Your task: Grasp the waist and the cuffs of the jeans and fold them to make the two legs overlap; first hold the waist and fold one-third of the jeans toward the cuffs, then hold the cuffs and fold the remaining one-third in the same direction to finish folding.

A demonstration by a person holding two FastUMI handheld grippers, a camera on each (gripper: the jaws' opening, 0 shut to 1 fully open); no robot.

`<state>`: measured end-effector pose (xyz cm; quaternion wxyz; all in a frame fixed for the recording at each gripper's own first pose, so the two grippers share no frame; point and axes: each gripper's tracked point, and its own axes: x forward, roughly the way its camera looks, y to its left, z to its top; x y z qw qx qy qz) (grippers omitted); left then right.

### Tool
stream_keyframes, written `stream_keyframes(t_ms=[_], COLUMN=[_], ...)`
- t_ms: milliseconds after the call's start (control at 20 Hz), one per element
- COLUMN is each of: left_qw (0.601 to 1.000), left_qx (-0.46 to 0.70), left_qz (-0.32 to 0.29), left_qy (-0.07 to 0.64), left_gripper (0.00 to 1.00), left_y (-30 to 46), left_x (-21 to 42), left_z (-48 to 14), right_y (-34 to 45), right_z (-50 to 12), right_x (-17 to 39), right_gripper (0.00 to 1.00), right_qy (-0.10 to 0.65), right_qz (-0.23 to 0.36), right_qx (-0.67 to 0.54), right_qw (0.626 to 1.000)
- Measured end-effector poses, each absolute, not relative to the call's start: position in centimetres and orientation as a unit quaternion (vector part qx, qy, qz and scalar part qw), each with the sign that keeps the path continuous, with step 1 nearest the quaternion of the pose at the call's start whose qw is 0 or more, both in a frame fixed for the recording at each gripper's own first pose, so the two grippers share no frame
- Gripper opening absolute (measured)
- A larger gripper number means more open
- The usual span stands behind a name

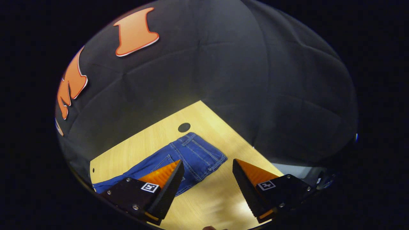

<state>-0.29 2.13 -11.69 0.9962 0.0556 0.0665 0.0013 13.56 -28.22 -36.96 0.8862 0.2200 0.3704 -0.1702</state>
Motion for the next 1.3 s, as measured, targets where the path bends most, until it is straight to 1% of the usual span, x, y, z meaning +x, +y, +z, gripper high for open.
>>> stream_keyframes(t_ms=[200, 300, 500, 650, 700, 750, 800, 850, 900, 950, 1000, 1100, 1150, 1200, 1250, 1300], left_qw=[0.995, 0.994, 0.992, 0.99, 0.99, 0.989, 0.989, 0.989, 0.989, 0.988, 0.988, 0.987, 0.986, 0.986, 0.985, 0.985], left_qx=[0.063, 0.068, 0.074, 0.076, 0.077, 0.077, 0.075, 0.071, 0.068, 0.067, 0.068, 0.073, 0.074, 0.074, 0.074, 0.076], left_qz=[0.0, 0.002, 0.01, 0.019, 0.021, 0.024, 0.026, 0.027, 0.031, 0.032, 0.034, 0.036, 0.037, 0.038, 0.04, 0.041], left_qy=[0.079, 0.086, 0.103, 0.114, 0.117, 0.12, 0.123, 0.126, 0.13, 0.133, 0.135, 0.141, 0.143, 0.146, 0.149, 0.151], left_gripper=[0.96, 0.97, 0.97, 0.97, 0.97, 0.97, 0.97, 0.97, 0.97, 0.97, 0.97, 0.97, 0.97, 0.97, 0.97, 0.97], left_y=[1.5, 1.5, 1.6, 2.2, 2.4, 2.6, 2.7, 2.7, 3.0, 3.1, 3.2, 3.3, 3.6, 3.7, 3.9, 4.2], left_x=[-0.5, -0.7, -1.5, -2.2, -2.3, -2.4, -2.5, -2.8, -2.7, -2.7, -2.7, -2.7, -2.8, -2.9, -3.1, -3.2], left_z=[-12.2, -12.5, -13.3, -14.0, -14.1, -14.4, -14.4, -14.6, -14.7, -15.1, -15.2, -15.4, -15.6, -15.7, -16.0, -16.1], right_y=[-28.0, -27.5, -28.4, -27.6, -27.4, -27.4, -27.9, -27.5, -27.6, -27.5, -27.7, -28.2, -28.3, -28.0, -27.9, -27.8], right_z=[-38.9, -40.1, -42.5, -45.2, -45.3, -45.7, -45.2, -45.9, -46.1, -46.2, -46.5, -46.7, -46.5, -46.6, -46.5, -46.3], right_x=[14.5, 15.2, 16.0, 16.2, 16.8, 16.8, 17.1, 17.2, 17.3, 17.0, 17.0, 16.6, 17.0, 16.9, 17.0, 16.9], right_gripper=[0.96, 0.96, 0.96, 0.96, 0.95, 0.95, 0.94, 0.93, 0.92, 0.8, 0.86, 0.76, 0.58, 0.63, 0.39, 0.44], right_qy=[0.406, 0.424, 0.46, 0.496, 0.495, 0.505, 0.503, 0.51, 0.514, 0.525, 0.532, 0.543, 0.535, 0.538, 0.527, 0.525], right_qz=[-0.167, -0.171, -0.198, -0.219, -0.217, -0.222, -0.233, -0.239, -0.249, -0.251, -0.254, -0.264, -0.265, -0.262, -0.256, -0.252], right_qx=[0.261, 0.293, 0.334, 0.368, 0.377, 0.384, 0.387, 0.395, 0.39, 0.385, 0.37, 0.332, 0.322, 0.313, 0.306, 0.3], right_qw=[0.859, 0.839, 0.798, 0.755, 0.752, 0.74, 0.737, 0.726, 0.723, 0.716, 0.718, 0.725, 0.735, 0.737, 0.751, 0.755])
